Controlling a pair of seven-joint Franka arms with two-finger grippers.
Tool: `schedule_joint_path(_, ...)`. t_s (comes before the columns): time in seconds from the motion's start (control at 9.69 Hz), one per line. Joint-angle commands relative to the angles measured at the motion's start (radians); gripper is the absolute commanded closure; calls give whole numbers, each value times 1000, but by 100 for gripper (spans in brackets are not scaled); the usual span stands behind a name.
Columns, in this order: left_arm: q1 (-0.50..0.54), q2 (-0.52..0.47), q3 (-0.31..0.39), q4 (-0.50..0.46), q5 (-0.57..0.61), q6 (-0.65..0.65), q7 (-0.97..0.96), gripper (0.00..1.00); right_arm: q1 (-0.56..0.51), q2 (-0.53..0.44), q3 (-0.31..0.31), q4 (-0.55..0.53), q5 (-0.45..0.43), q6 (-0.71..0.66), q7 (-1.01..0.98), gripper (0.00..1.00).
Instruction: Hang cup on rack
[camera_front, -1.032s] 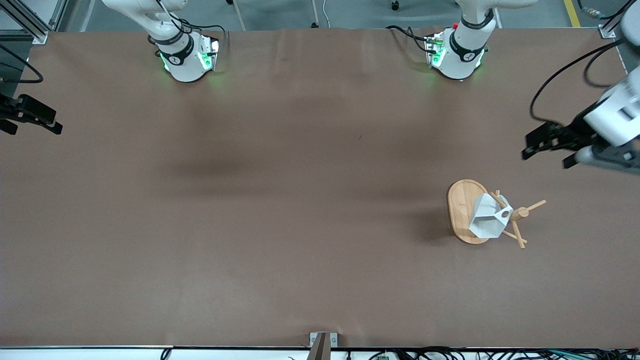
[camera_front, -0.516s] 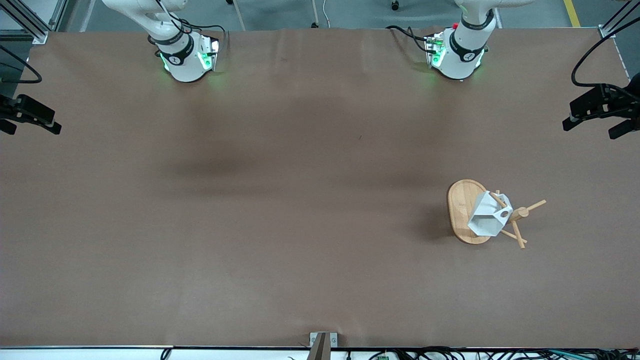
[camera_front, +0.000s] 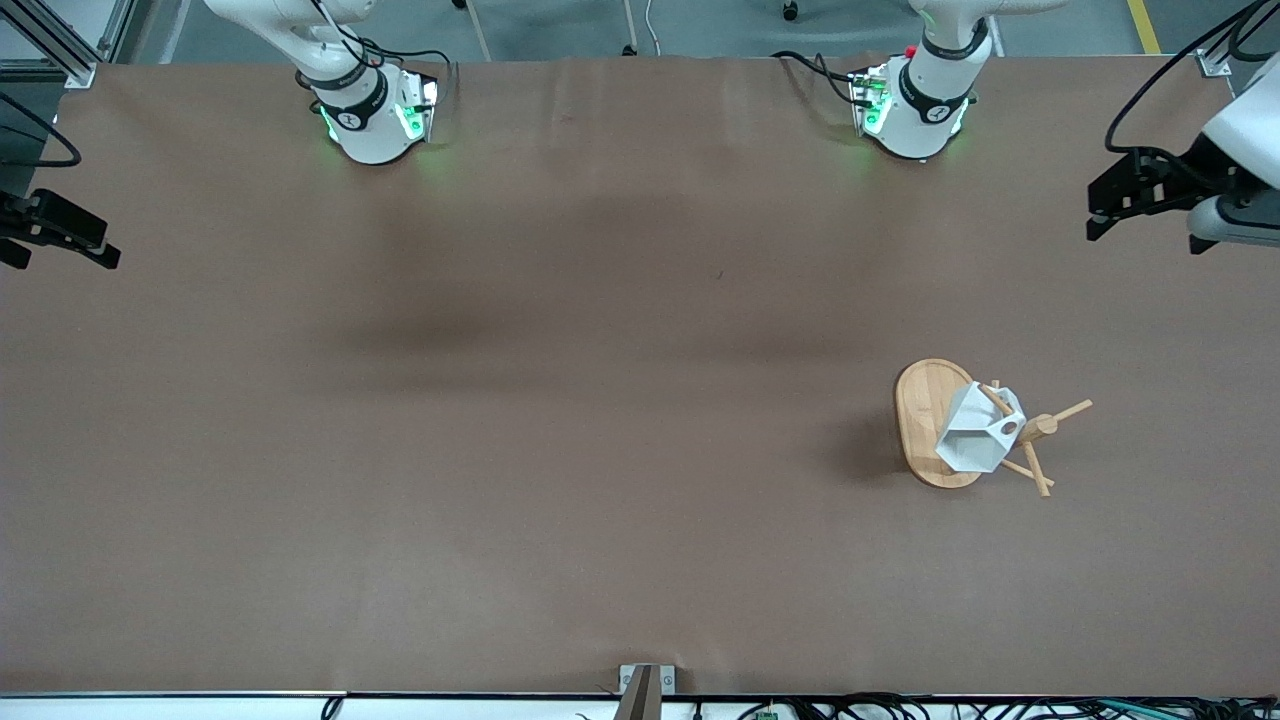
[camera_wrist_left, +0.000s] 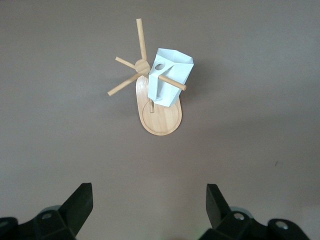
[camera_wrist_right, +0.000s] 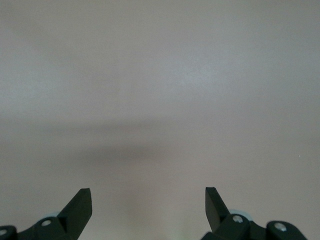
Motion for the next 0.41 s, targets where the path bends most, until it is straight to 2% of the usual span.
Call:
schedule_joint_path(0.0, 13, -47, 1, -110, -25, 52, -20, 0, -19, -7, 10, -8, 10, -1, -15, 0)
schedule_joint_path(0.31, 13, -44, 7, -90, -50, 51, -112, 0, -16, -7, 10, -7, 10, -1, -15, 0)
